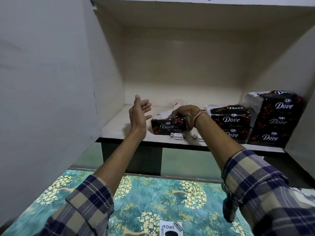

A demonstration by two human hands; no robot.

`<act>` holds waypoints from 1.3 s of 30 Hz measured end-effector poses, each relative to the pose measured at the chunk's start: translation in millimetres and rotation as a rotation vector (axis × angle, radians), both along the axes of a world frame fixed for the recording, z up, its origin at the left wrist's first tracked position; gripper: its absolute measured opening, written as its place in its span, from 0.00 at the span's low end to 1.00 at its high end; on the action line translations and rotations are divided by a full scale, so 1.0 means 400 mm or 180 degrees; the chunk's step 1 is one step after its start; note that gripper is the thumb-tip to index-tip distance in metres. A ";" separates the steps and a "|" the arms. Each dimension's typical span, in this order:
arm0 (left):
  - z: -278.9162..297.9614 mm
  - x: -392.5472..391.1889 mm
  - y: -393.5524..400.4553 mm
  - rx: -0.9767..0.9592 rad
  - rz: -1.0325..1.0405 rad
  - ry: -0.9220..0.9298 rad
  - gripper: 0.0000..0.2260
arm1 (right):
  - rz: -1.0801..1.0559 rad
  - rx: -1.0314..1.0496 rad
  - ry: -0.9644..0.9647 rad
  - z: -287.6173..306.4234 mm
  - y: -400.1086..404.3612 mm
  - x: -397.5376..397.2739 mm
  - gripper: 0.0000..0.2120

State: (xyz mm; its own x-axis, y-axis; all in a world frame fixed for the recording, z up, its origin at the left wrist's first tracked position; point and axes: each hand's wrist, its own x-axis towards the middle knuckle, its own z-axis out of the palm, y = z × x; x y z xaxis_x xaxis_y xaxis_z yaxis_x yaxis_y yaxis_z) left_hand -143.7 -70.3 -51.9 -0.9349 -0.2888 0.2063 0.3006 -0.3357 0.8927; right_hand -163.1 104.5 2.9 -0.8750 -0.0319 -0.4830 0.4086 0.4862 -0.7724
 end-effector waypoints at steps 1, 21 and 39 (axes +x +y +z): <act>0.002 0.004 -0.005 0.0019 0.0028 0.0024 0.27 | -0.0005 -0.0173 0.0027 -0.004 0.001 0.001 0.08; -0.268 0.328 -0.007 0.1147 0.0092 0.0385 0.26 | -0.0698 -0.3368 0.1235 -0.393 0.047 0.358 0.03; -0.853 0.357 -0.043 0.1010 -0.0409 -0.2156 0.25 | -0.1707 -0.2996 0.0006 -0.922 -0.006 0.381 0.13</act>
State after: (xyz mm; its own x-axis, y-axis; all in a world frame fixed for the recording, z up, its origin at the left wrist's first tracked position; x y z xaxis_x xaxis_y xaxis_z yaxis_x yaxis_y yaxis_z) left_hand -0.9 -87.4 -393.3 -0.8579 -0.1187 -0.4999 -0.3380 -0.6025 0.7230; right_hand -10.8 102.2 -366.0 -0.8862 -0.0020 -0.4634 0.3898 -0.5438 -0.7432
